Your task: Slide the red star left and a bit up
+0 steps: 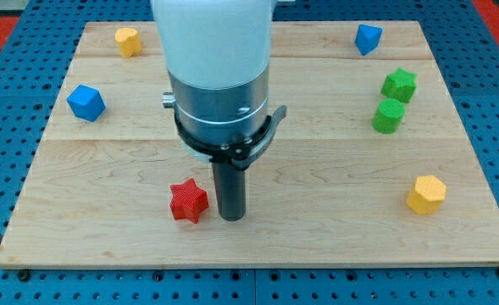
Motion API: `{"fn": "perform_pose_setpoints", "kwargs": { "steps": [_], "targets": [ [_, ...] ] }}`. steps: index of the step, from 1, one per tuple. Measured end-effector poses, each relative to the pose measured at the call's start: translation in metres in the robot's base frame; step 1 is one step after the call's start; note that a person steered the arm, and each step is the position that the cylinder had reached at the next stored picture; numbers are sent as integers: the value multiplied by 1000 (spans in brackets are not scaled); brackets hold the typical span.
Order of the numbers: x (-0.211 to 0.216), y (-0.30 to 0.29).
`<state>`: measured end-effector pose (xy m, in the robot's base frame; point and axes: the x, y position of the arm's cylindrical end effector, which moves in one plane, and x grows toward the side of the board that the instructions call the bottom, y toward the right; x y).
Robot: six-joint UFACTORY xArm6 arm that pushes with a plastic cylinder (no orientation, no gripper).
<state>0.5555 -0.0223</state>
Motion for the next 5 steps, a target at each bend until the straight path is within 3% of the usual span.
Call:
{"fn": "perform_pose_setpoints", "kwargs": {
  "steps": [2,4,5],
  "targets": [
    [-12,3],
    [-70,4],
    [-22,50]
  ]
}}
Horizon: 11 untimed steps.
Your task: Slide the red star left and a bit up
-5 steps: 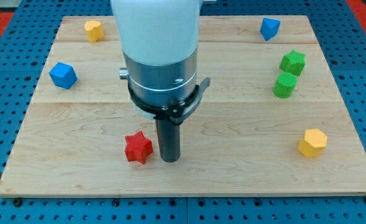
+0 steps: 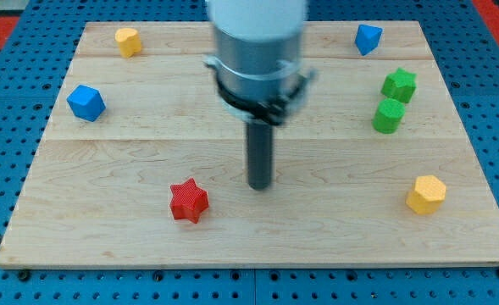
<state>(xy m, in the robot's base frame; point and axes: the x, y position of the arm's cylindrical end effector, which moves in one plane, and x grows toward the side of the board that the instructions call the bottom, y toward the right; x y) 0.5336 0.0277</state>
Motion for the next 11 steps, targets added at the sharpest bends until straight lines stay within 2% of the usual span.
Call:
{"fn": "perform_pose_setpoints", "kwargs": {
  "steps": [1,2,4,5,6,7,8,9,10,11],
  "targets": [
    [-8,-55],
    [9,-136],
    [23,-78],
    [25,-120],
    [10,-170],
    [1,-167],
    [8,-85],
    [63,-100],
    [69,-174],
    [44,-219]
  ]
}}
